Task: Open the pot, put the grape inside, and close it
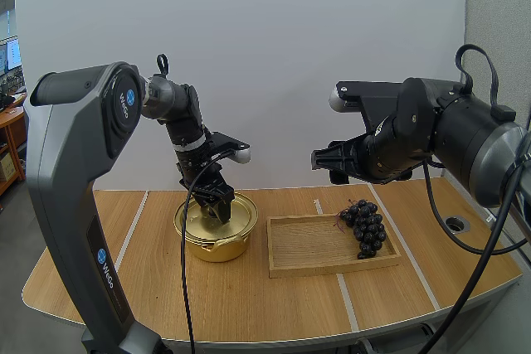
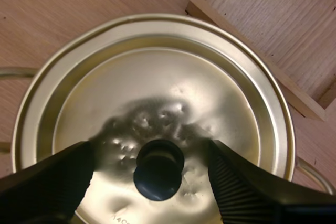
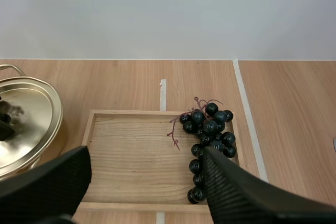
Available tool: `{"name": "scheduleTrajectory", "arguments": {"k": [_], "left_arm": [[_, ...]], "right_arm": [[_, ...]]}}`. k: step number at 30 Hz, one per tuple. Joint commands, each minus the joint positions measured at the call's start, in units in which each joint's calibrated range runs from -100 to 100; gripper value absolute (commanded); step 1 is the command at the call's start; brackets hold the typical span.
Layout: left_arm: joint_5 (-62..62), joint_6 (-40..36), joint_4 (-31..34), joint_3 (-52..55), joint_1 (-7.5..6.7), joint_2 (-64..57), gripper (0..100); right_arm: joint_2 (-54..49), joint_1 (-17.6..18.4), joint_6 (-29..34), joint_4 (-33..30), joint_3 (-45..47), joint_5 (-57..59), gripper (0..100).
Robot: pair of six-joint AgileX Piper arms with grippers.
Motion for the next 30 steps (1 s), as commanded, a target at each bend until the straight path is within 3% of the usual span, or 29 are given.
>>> {"name": "scheduleTrajectory", "arguments": {"k": [1,5,6,10,21,30], "left_arm": [[0.80,0.13,0.02,-0.50,-0.24,0.19,100],[1.14,0.13,0.02,-0.50,-0.24,0.19,100],[1.14,0.13,0.02,-0.50,-0.24,0.19,93],[1.14,0.13,-0.20,-0.50,-0.24,0.06,0],[6.11,-1.29,-0.41,-7.22,-0.24,-1.70,0],[6.11,-2.47,-0.41,-17.22,-0.24,-11.96,0]], "right_arm": [[-0.21,-0.20,0.05,0.10,-0.45,-0.51,100],[-0.21,-0.20,0.05,0.10,-0.45,-0.51,100],[-0.21,-0.20,0.05,0.10,-0.45,-0.51,100],[-0.21,-0.20,0.05,0.10,-0.45,-0.51,100],[-0.21,-0.20,0.05,0.10,-0.45,-0.51,100],[-0.21,-0.20,0.05,0.10,-0.45,-0.51,100]]}}
